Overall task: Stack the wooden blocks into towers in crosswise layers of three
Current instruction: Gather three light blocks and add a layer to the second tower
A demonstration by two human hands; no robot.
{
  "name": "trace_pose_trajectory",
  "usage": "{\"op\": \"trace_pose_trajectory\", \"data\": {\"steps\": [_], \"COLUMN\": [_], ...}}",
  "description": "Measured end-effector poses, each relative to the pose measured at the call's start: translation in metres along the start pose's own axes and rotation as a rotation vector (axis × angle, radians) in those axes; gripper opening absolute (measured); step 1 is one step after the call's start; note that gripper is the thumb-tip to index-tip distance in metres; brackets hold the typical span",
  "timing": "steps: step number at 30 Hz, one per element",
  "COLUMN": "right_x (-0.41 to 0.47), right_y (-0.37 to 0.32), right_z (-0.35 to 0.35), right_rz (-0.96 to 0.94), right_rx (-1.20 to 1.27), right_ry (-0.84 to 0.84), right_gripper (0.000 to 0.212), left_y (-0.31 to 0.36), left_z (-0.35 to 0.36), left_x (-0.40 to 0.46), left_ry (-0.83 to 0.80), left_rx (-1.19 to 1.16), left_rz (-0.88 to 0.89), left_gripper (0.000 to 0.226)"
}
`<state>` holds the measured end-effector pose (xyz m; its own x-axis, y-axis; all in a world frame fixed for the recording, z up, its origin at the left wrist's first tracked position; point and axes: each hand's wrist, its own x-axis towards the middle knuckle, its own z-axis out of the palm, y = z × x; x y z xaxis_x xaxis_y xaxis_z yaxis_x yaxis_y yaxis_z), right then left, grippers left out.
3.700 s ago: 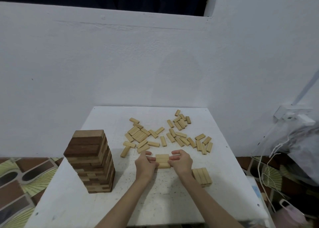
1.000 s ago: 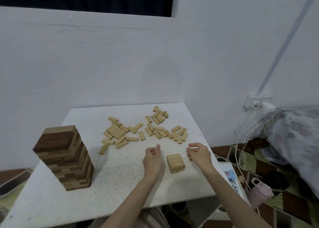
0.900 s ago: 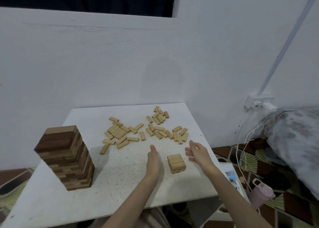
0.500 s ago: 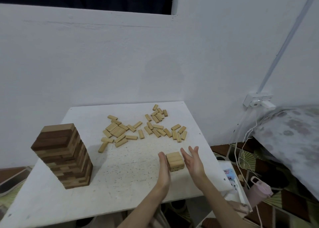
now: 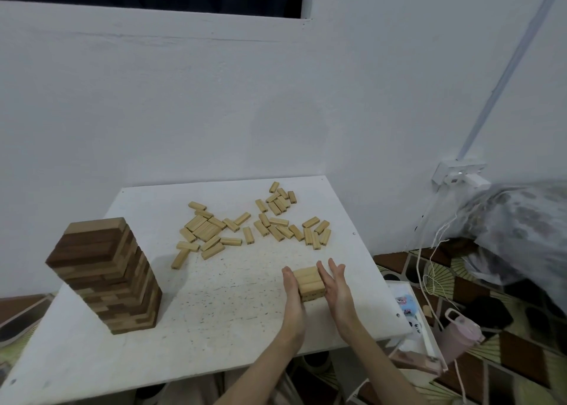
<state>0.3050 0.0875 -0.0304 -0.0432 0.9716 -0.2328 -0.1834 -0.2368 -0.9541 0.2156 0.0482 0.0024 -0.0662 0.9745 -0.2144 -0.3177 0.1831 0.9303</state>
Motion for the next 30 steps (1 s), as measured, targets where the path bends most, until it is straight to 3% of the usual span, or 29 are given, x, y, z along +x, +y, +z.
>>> {"op": "trace_pose_trajectory", "data": {"steps": [1,4,5,8,11,15,18,21,25,30], "right_x": [-0.003,-0.004,-0.006,-0.004,-0.003,-0.003,0.006,0.014,0.025,0.034], "right_y": [-0.002,-0.001,-0.004,-0.001,-0.001,-0.002,-0.013,-0.042,-0.076,-0.086], "right_z": [0.001,0.001,0.002,0.0,0.001,-0.002,-0.019,-0.035,-0.034,-0.016], "right_rz": [0.002,0.0,0.016,0.008,0.01,-0.026,-0.141,-0.175,-0.175,-0.193], "right_rx": [-0.03,-0.053,-0.042,-0.006,-0.016,-0.093,-0.314,-0.646,-1.241,-1.7], "right_ry": [-0.006,0.011,0.018,0.003,-0.009,0.005,0.021,-0.093,-0.356,-0.487], "right_gripper": [0.082,0.083,0.084,0.083,0.081,0.076,0.04,0.058,0.076,0.092], "left_y": [0.0,-0.016,-0.017,-0.01,-0.015,-0.016,0.0,0.012,0.03,0.027], "left_z": [-0.001,-0.005,-0.004,0.001,-0.001,-0.005,-0.018,-0.041,-0.045,-0.039], "left_x": [0.0,0.011,0.012,0.011,0.014,0.014,0.012,0.032,0.05,0.055], "left_ry": [0.014,0.02,0.023,0.052,0.046,0.04,0.042,-0.014,-0.226,-0.267], "left_rx": [0.034,-0.02,-0.019,-0.03,-0.067,0.001,0.224,0.62,1.071,1.293], "left_rz": [0.007,-0.053,-0.077,-0.08,-0.099,-0.095,0.044,0.169,0.128,0.151], "left_gripper": [0.048,0.116,0.125,0.107,0.118,0.105,0.071,0.083,0.119,0.124]}}
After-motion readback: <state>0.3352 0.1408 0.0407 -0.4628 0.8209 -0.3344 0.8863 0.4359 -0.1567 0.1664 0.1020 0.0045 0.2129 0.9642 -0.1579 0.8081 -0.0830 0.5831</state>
